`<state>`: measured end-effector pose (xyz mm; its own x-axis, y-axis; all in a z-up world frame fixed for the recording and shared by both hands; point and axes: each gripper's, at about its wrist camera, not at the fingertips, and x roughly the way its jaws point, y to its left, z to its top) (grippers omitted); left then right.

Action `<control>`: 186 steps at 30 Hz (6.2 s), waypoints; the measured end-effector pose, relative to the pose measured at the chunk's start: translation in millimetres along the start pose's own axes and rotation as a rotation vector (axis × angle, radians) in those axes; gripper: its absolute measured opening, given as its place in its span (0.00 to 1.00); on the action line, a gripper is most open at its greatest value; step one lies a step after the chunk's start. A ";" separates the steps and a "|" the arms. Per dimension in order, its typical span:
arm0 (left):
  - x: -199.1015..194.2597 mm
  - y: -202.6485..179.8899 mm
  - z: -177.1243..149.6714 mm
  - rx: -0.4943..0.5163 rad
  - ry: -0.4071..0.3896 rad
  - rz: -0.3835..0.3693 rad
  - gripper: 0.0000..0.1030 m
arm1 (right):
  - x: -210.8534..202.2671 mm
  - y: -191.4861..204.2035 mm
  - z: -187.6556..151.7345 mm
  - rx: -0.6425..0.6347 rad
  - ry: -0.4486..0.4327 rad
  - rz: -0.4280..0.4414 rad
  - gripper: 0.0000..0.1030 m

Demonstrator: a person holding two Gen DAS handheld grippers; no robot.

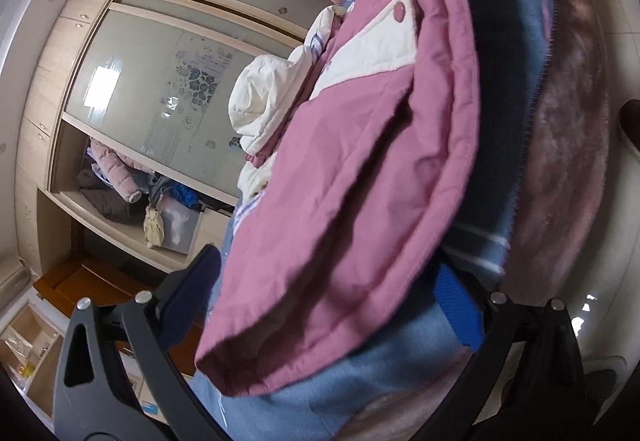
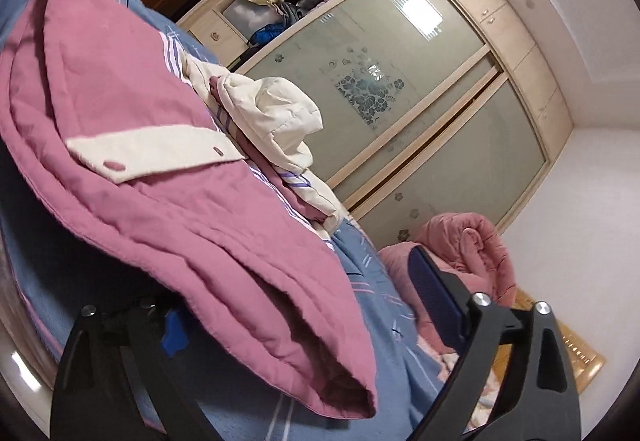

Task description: Fold large clothes

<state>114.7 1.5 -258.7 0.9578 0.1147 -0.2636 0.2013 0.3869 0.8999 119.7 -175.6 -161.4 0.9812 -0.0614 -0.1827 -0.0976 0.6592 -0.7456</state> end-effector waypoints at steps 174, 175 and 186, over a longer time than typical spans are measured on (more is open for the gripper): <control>-4.4 186.8 32.2 -1.074 0.078 -0.031 0.98 | -10.4 -102.3 35.6 0.784 0.195 0.111 0.99; -4.5 186.7 32.3 -1.073 0.079 -0.030 0.98 | -10.5 -102.7 35.4 0.784 0.194 0.111 0.99; -4.9 186.9 32.1 -1.074 0.077 -0.032 0.98 | -10.3 -102.7 35.1 0.783 0.194 0.111 0.99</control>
<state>154.2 43.8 -78.0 0.9323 0.1333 -0.3364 -0.0955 0.9874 0.1265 125.4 -216.4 -60.5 0.9194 -0.0461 -0.3905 0.0224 0.9976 -0.0652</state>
